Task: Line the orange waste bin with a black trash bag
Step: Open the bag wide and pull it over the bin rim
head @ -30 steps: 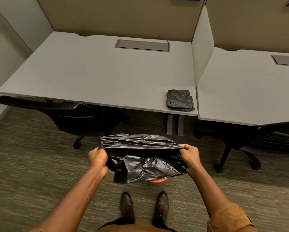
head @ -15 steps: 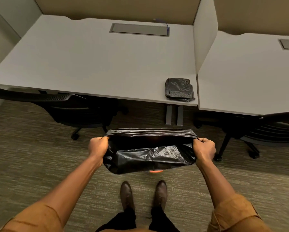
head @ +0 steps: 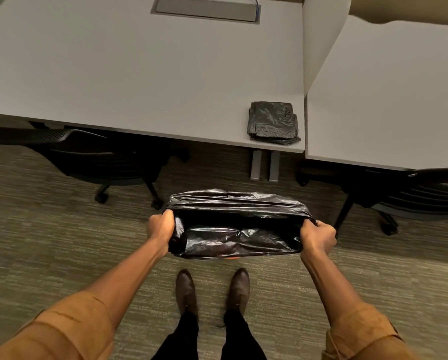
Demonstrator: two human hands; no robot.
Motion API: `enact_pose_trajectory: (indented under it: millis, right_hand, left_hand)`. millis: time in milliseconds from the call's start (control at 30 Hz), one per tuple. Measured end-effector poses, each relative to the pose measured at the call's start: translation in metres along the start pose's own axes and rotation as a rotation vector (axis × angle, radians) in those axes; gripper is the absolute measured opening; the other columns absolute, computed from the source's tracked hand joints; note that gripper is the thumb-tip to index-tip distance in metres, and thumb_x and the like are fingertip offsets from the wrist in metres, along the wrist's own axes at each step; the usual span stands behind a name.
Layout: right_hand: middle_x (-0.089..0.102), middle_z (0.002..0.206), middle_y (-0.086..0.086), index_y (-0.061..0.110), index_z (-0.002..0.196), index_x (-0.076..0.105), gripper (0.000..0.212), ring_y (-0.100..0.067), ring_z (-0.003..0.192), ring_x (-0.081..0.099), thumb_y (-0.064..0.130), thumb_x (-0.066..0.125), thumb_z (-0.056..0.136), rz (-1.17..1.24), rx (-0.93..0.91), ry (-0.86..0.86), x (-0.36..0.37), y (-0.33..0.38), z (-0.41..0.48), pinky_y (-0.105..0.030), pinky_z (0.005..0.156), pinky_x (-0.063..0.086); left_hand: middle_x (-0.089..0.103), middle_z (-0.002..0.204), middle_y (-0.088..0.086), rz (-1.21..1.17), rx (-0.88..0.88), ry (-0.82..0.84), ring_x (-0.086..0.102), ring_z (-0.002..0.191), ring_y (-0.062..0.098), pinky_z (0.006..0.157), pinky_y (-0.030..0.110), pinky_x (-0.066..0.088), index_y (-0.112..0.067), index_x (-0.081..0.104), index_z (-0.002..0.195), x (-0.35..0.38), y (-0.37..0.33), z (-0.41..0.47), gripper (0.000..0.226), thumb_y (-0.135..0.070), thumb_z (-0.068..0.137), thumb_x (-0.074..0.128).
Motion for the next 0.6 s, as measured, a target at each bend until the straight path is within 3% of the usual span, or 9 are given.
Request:
enact_pose_trajectory:
  millis: [200, 300, 367, 433, 533, 567, 600]
  right_hand:
    - [0.065, 0.071, -0.007, 0.011, 0.065, 0.066, 0.018, -0.027, 0.063, 0.055, 0.016, 0.064, 0.083, -0.128, -0.043, 0.063, 0.023, -0.011, 0.042, -0.034, 0.067, 0.04]
    - [0.064, 0.066, -0.007, 0.01, 0.063, 0.063, 0.018, -0.03, 0.064, 0.058, 0.015, 0.062, 0.08, -0.184, -0.092, 0.109, 0.038, -0.024, 0.063, -0.04, 0.054, 0.039]
    - [0.063, 0.062, -0.006, 0.009, 0.062, 0.062, 0.018, -0.027, 0.059, 0.057, 0.014, 0.062, 0.079, -0.208, -0.11, 0.124, 0.049, -0.036, 0.076, -0.03, 0.052, 0.039]
    - [0.063, 0.062, -0.006, 0.009, 0.062, 0.063, 0.018, -0.029, 0.06, 0.057, 0.014, 0.063, 0.079, -0.229, -0.105, 0.134, 0.06, -0.047, 0.087, -0.033, 0.052, 0.038]
    - [0.055, 0.054, -0.003, 0.011, 0.056, 0.055, 0.024, -0.026, 0.053, 0.05, 0.012, 0.061, 0.08, -0.23, -0.077, 0.132, 0.074, -0.063, 0.102, -0.033, 0.05, 0.036]
    - [0.051, 0.052, -0.002, 0.011, 0.054, 0.053, 0.026, -0.026, 0.051, 0.046, 0.011, 0.06, 0.079, -0.221, -0.065, 0.138, 0.078, -0.068, 0.107, -0.035, 0.05, 0.034]
    - [0.049, 0.052, -0.002, 0.012, 0.054, 0.052, 0.026, -0.026, 0.052, 0.043, 0.01, 0.059, 0.079, -0.209, -0.051, 0.146, 0.082, -0.073, 0.111, -0.037, 0.051, 0.033]
  left_hand:
    - [0.074, 0.116, 0.024, -0.029, -0.085, -0.028, 0.065, 0.101, 0.03, 0.083, 0.039, 0.05, 0.01, 0.071, 0.113, 0.032, 0.006, 0.033, 0.031, -0.01, 0.105, 0.049]
    - [0.073, 0.132, 0.025, -0.213, -0.222, 0.03, 0.073, 0.111, 0.037, 0.099, 0.054, 0.061, 0.007, 0.068, 0.129, 0.049, 0.009, 0.053, 0.031, -0.002, 0.106, 0.049]
    - [0.072, 0.126, 0.019, -0.34, -0.328, 0.099, 0.074, 0.101, 0.033, 0.084, 0.053, 0.063, 0.0, 0.068, 0.124, 0.06, 0.013, 0.062, 0.024, -0.002, 0.109, 0.05]
    - [0.073, 0.113, 0.014, -0.412, -0.421, 0.15, 0.07, 0.091, 0.026, 0.075, 0.041, 0.061, -0.007, 0.068, 0.107, 0.07, 0.018, 0.068, 0.02, -0.009, 0.113, 0.049]
    - [0.079, 0.064, 0.009, -0.424, -0.445, 0.203, 0.077, 0.058, 0.024, 0.046, 0.032, 0.062, -0.009, 0.07, 0.1, 0.082, 0.031, 0.076, 0.026, -0.015, 0.115, 0.049]
    - [0.08, 0.063, 0.011, -0.409, -0.433, 0.23, 0.078, 0.054, 0.025, 0.045, 0.036, 0.063, -0.007, 0.072, 0.103, 0.085, 0.036, 0.077, 0.03, -0.018, 0.115, 0.047]
    - [0.083, 0.074, 0.013, -0.395, -0.409, 0.258, 0.082, 0.062, 0.025, 0.055, 0.04, 0.067, -0.006, 0.074, 0.112, 0.089, 0.043, 0.08, 0.033, -0.022, 0.115, 0.046]
Point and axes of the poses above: each hand's wrist, its own z-axis towards the middle knuckle, its own x-axis out of the palm, y = z × x, the point moved 2 cm from there along z, towards the middle knuckle
